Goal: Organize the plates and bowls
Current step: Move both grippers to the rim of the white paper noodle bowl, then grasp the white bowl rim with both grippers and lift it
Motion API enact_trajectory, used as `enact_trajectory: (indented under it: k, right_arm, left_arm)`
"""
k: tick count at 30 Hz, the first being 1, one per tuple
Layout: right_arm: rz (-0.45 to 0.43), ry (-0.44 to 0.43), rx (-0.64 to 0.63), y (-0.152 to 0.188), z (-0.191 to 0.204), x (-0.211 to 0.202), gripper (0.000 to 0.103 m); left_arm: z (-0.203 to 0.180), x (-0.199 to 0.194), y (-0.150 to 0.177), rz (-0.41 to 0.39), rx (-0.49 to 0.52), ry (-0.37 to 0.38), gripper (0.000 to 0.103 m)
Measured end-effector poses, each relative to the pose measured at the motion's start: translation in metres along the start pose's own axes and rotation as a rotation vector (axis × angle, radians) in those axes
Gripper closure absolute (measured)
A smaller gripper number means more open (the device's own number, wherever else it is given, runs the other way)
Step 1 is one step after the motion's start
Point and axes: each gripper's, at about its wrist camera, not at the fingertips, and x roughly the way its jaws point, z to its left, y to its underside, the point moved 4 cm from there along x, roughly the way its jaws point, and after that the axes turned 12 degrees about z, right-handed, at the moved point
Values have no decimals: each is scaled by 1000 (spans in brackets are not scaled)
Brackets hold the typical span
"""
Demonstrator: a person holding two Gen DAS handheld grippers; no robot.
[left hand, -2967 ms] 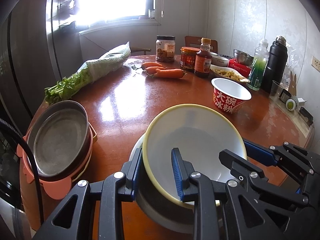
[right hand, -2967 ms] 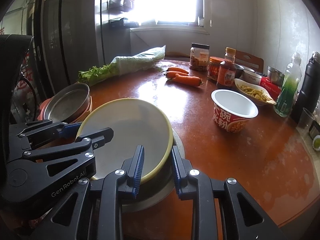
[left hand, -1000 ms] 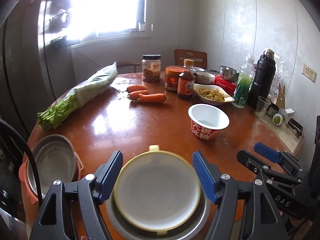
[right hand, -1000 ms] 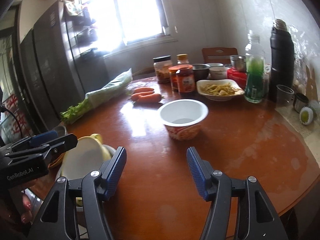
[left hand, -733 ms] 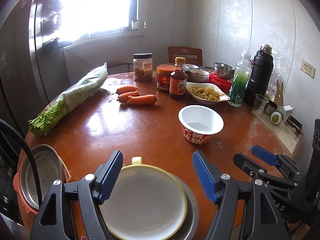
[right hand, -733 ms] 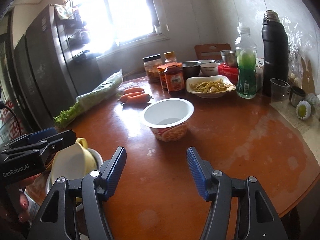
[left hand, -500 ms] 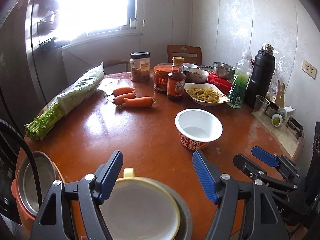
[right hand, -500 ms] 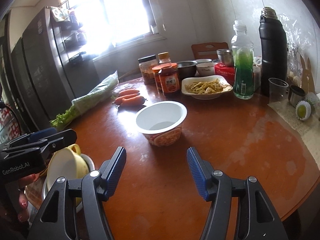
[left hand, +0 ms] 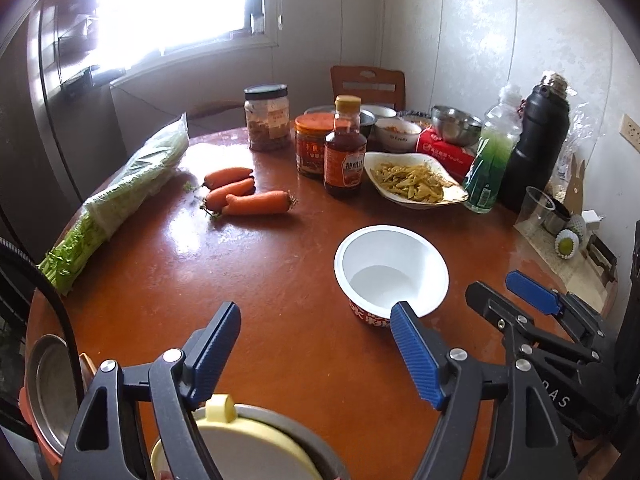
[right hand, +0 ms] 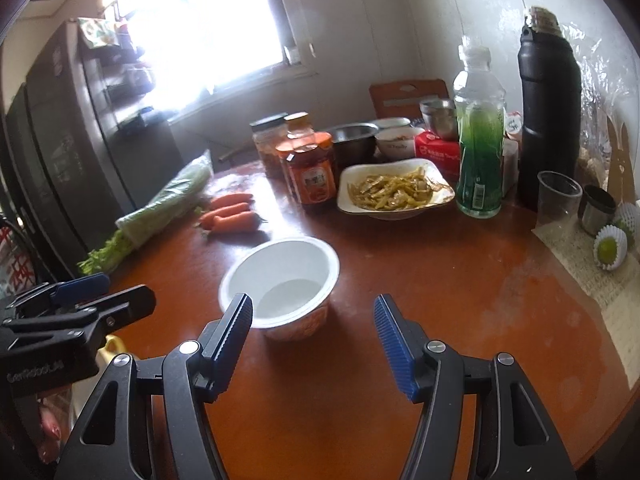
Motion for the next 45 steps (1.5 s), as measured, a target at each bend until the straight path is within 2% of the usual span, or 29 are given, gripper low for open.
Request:
enact_trajectory:
  k: [16,18,23,28,43,45]
  right_arm:
    - [106,23,-47,-35,-13,56,38]
    - [118,27,-62,-38,-13,63,42]
    - [147,-2,-107,-42,-4,77,64]
    - [170,-26,-126,-40,1,83,70]
    - [206,-110,-202,-8,42,75,70]
    - [210,-123,-200,-7,46,76,71]
  left_arm:
    - [-7,54,-31,136,-28,-23,26]
    - [-7,60,-32,157,-29,-26,26]
    - [-5,71,-31,193,-28,-32,26]
    - [0,73,-30,209,-41,-24,26]
    - [19,78,-25,251,-79,19,26]
    - [19,82,-23,269,-86,30,31]
